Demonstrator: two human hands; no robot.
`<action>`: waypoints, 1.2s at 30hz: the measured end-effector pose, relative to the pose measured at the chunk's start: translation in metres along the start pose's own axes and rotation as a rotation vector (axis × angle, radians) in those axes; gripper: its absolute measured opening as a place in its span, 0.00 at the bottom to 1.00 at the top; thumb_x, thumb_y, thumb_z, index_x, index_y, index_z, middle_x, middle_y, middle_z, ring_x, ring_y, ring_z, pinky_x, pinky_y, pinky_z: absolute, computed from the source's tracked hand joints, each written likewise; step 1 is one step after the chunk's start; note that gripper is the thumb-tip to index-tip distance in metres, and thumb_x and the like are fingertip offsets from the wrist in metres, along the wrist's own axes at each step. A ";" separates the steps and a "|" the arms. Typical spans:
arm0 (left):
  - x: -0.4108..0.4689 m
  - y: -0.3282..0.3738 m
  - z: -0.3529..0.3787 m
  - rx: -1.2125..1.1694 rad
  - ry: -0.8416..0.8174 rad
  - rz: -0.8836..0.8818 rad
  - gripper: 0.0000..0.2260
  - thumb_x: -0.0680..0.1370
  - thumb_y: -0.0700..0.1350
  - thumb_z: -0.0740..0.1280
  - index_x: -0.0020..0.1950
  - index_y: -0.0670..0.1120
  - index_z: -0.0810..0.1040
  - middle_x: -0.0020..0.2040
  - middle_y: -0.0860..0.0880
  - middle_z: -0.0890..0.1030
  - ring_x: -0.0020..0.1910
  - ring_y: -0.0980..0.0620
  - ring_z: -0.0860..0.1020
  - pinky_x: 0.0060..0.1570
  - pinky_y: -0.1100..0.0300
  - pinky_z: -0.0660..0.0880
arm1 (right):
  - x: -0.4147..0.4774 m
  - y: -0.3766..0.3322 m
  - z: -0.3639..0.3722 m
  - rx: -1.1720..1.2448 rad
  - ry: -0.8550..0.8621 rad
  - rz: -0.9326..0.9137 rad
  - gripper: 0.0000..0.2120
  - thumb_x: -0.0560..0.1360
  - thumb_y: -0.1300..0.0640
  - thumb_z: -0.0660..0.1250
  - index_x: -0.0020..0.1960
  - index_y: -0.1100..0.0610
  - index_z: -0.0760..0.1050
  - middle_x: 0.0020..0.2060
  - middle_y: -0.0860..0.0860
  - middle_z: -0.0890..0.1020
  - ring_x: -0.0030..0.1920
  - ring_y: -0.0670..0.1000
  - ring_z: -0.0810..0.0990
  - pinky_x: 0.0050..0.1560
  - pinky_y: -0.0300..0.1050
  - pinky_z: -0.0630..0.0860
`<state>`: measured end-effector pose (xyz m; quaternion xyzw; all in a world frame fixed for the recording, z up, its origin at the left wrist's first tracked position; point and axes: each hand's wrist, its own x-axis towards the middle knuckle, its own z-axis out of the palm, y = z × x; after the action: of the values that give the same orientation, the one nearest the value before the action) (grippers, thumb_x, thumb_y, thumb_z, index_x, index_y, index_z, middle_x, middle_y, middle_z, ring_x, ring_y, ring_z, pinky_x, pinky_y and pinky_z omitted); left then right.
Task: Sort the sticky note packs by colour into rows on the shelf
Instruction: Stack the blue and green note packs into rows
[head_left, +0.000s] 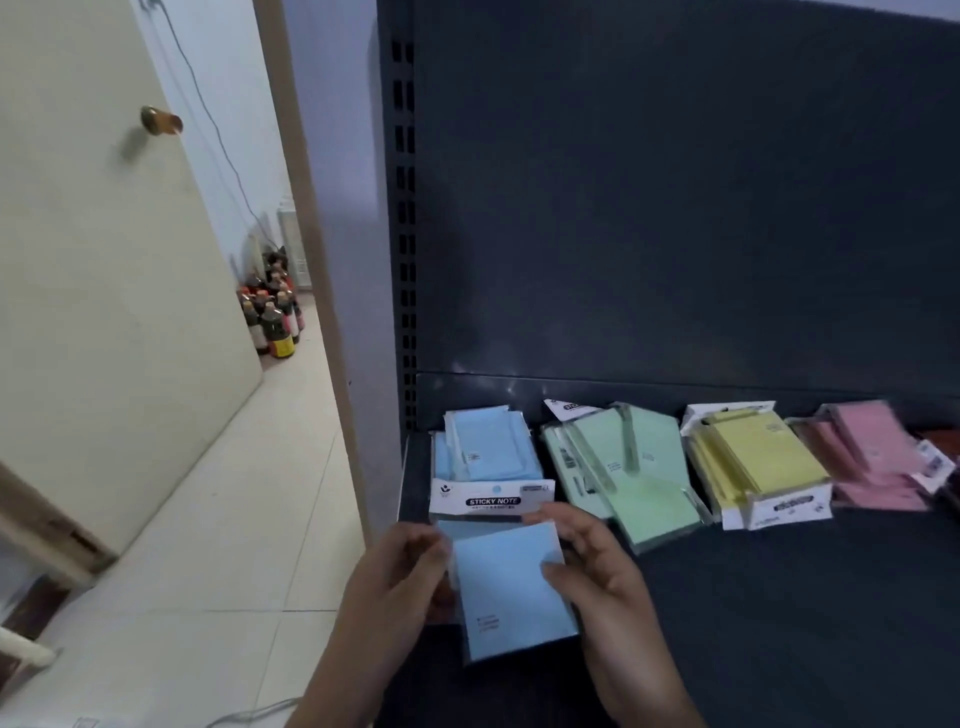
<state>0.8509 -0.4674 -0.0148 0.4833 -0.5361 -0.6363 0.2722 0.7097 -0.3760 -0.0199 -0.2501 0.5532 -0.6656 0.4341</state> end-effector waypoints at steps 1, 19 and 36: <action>0.000 0.001 0.002 0.027 -0.042 -0.003 0.04 0.77 0.42 0.65 0.44 0.42 0.78 0.37 0.45 0.81 0.33 0.50 0.79 0.28 0.63 0.73 | -0.002 -0.001 0.000 0.027 0.005 -0.006 0.20 0.62 0.68 0.64 0.54 0.59 0.76 0.49 0.54 0.83 0.47 0.53 0.81 0.45 0.47 0.77; -0.013 0.006 0.047 -0.422 -0.296 -0.206 0.13 0.74 0.31 0.63 0.57 0.40 0.76 0.52 0.40 0.82 0.46 0.45 0.80 0.41 0.56 0.79 | -0.033 -0.003 -0.044 -0.063 0.211 -0.081 0.16 0.72 0.72 0.65 0.55 0.56 0.76 0.45 0.53 0.81 0.46 0.48 0.78 0.51 0.42 0.77; -0.037 -0.042 0.120 0.292 -0.246 0.496 0.14 0.71 0.36 0.69 0.52 0.51 0.76 0.58 0.57 0.71 0.58 0.65 0.72 0.55 0.75 0.67 | -0.045 -0.003 -0.118 -0.498 0.196 -0.110 0.14 0.73 0.70 0.65 0.46 0.51 0.79 0.40 0.50 0.77 0.29 0.40 0.72 0.32 0.30 0.69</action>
<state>0.7633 -0.3738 -0.0474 0.2910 -0.7523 -0.5205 0.2801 0.6356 -0.2766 -0.0415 -0.3130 0.7248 -0.5528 0.2667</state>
